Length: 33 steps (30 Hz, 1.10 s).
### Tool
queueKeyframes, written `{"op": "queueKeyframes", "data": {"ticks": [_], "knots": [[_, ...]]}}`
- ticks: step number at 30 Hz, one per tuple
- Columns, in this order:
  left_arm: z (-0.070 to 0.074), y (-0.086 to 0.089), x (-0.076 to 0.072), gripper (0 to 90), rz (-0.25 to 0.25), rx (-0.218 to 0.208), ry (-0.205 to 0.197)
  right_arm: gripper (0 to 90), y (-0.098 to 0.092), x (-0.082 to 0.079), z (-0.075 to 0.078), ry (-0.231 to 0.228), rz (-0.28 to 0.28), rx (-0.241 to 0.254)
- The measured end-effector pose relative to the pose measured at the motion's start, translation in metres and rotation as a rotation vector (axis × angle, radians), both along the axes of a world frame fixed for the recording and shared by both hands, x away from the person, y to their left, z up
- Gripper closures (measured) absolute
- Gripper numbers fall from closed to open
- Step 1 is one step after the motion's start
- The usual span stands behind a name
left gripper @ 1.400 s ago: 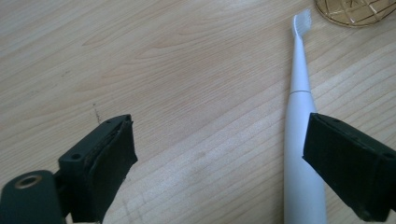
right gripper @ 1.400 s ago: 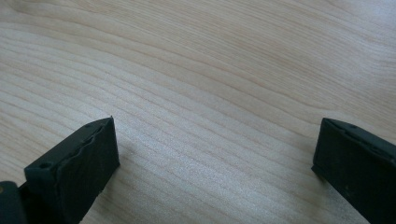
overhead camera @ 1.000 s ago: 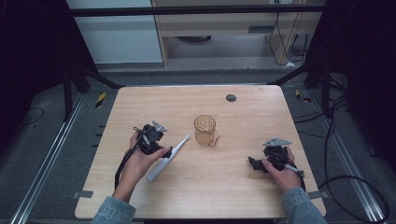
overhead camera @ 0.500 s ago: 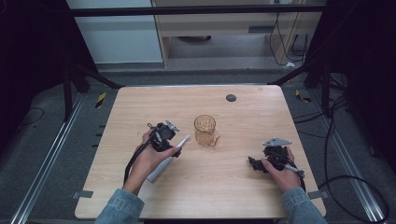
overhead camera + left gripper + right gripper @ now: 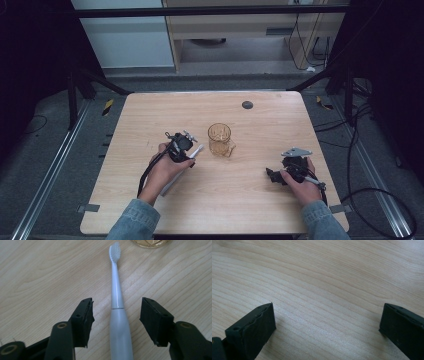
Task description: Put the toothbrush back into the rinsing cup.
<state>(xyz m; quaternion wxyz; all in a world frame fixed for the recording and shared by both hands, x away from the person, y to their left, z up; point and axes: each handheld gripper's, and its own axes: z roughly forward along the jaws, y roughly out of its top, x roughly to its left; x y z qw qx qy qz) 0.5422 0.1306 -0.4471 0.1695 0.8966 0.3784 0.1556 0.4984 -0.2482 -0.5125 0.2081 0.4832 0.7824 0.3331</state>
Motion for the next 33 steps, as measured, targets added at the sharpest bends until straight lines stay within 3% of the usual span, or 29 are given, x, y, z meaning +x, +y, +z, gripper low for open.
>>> {"op": "queueKeyframes", "data": {"ticks": [5,14,33], "knots": [[-0.009,0.003,0.001,49.6,-0.006,0.012,0.033,0.3,0.000,0.000,0.000,0.000,0.000,0.000],[-0.012,0.006,0.000,56.2,-0.004,0.012,0.053,0.3,0.000,0.000,0.000,0.000,0.000,-0.001],[-0.019,0.009,0.003,60.4,-0.012,0.017,0.096,0.3,0.000,0.000,0.000,0.000,0.000,0.000]]}}
